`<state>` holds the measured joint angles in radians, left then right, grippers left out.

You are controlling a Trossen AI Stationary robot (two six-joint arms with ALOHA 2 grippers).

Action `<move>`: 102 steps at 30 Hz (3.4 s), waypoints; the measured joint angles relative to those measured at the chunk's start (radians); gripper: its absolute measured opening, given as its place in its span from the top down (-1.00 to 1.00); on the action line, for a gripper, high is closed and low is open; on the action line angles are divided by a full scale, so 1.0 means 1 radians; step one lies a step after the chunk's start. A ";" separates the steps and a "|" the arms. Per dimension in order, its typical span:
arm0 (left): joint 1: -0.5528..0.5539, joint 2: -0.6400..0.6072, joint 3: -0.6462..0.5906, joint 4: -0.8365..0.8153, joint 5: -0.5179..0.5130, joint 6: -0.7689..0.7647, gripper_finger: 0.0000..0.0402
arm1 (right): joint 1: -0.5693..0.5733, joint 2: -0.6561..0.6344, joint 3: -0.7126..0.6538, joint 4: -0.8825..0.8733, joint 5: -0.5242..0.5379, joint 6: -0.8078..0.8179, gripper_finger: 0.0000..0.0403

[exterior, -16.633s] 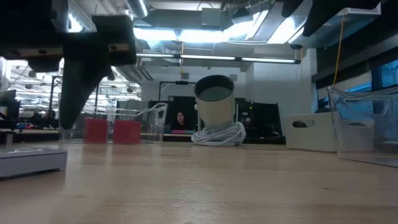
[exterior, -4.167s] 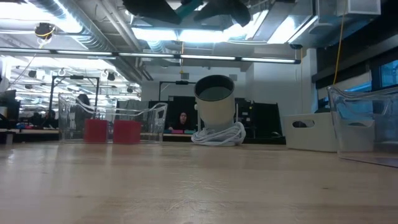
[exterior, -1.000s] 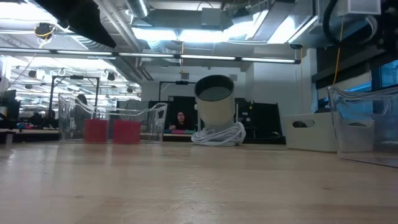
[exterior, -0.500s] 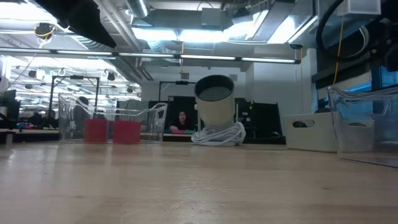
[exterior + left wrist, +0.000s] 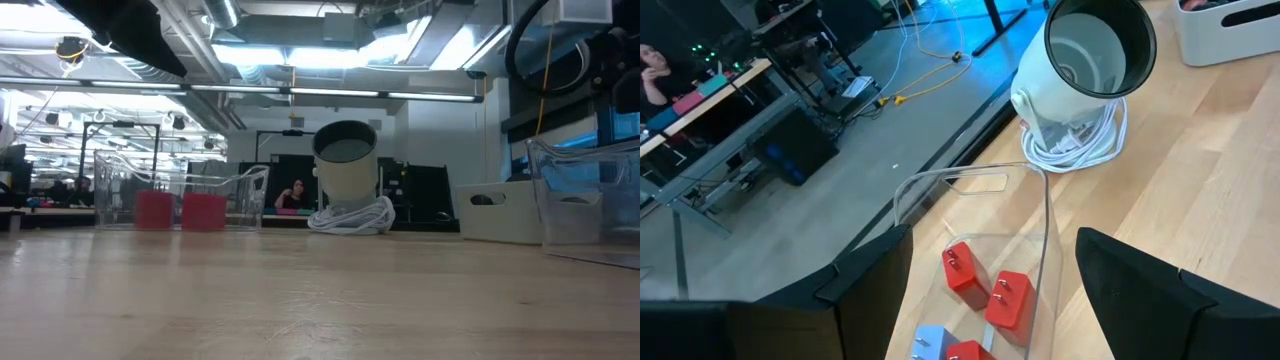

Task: Pick & Place Office items
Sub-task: Put the green digital clock into the right transparent bin, then return to Home Position

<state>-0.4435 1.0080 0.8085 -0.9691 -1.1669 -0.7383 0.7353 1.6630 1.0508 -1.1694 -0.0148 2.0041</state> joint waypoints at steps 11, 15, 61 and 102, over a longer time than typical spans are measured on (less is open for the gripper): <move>0.000 0.000 0.000 0.000 0.001 0.000 -0.39 | 0.000 0.000 0.000 0.000 0.000 -0.009 0.59; 0.000 0.000 0.000 0.000 0.001 0.000 -0.39 | 0.000 0.000 0.000 0.002 0.000 -0.031 0.54; -0.001 -0.482 0.165 -0.057 0.225 0.264 -0.23 | -0.073 -0.340 0.205 -0.090 0.701 -0.665 -0.02; -0.001 -0.888 -0.705 0.995 0.488 0.412 0.52 | -0.328 -0.385 -0.284 0.799 0.846 -1.087 -0.02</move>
<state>-0.4442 0.1196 0.1033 0.0255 -0.6790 -0.3262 0.4069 1.2778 0.7666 -0.3703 0.8313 0.9169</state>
